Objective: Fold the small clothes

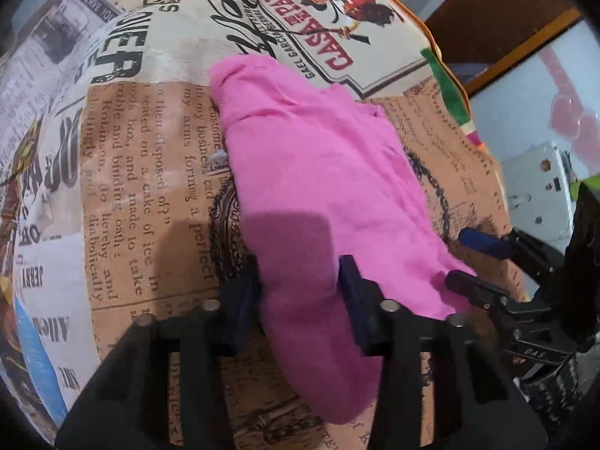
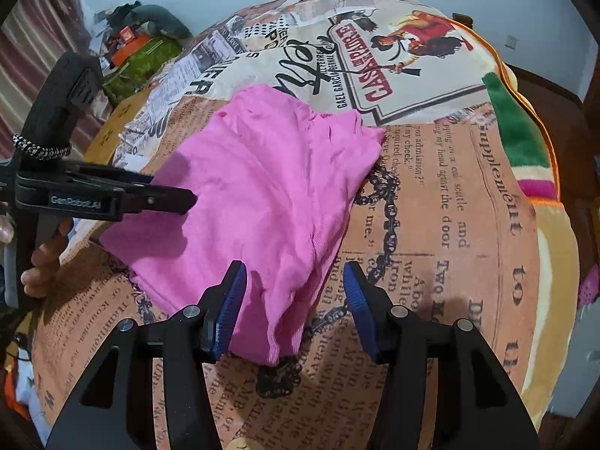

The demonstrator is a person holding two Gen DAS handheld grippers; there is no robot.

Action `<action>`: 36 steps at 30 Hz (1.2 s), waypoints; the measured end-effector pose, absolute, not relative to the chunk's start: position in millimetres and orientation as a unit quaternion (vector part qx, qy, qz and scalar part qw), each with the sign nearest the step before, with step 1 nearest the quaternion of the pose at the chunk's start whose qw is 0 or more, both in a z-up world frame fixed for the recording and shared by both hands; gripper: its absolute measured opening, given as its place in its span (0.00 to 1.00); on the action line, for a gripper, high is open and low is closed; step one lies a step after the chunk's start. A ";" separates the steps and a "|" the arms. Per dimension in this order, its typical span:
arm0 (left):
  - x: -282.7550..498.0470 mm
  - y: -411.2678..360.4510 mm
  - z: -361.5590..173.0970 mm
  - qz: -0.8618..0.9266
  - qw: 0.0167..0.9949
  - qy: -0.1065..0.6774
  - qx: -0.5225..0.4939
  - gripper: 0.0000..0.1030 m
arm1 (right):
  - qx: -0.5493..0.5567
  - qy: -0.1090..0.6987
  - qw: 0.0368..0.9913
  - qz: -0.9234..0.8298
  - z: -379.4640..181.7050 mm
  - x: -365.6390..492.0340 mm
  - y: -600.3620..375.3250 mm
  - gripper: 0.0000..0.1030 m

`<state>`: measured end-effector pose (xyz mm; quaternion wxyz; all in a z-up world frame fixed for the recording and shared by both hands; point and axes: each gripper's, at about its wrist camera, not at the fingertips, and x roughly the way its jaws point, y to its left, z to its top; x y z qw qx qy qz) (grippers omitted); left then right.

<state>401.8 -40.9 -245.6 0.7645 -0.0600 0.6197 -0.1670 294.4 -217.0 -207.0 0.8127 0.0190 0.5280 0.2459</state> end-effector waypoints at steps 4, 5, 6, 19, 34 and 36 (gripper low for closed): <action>387.8 -27.3 -234.5 -0.163 0.779 0.603 -0.054 0.25 | 0.024 0.522 0.817 0.243 -199.2 292.2 -216.9 0.48; 382.4 -22.5 -232.2 -0.159 0.781 0.601 -0.054 0.25 | 0.025 0.520 0.818 0.244 -197.4 291.4 -215.8 0.48; 374.1 -14.1 -228.7 -0.155 0.783 0.600 -0.057 0.25 | 0.025 0.519 0.818 0.246 -195.8 291.2 -213.1 0.48; 315.2 45.8 -195.0 -0.123 0.815 0.566 -0.022 0.49 | 0.030 0.510 0.810 0.289 -191.7 291.7 -142.9 0.50; 407.1 41.1 -237.1 -0.145 0.785 0.594 -0.099 0.62 | 0.097 0.573 0.769 0.266 -241.2 342.5 -147.1 0.61; 410.9 41.3 -248.4 -0.157 0.772 0.603 -0.123 0.56 | 0.093 0.565 0.772 0.277 -240.7 340.9 -143.8 0.57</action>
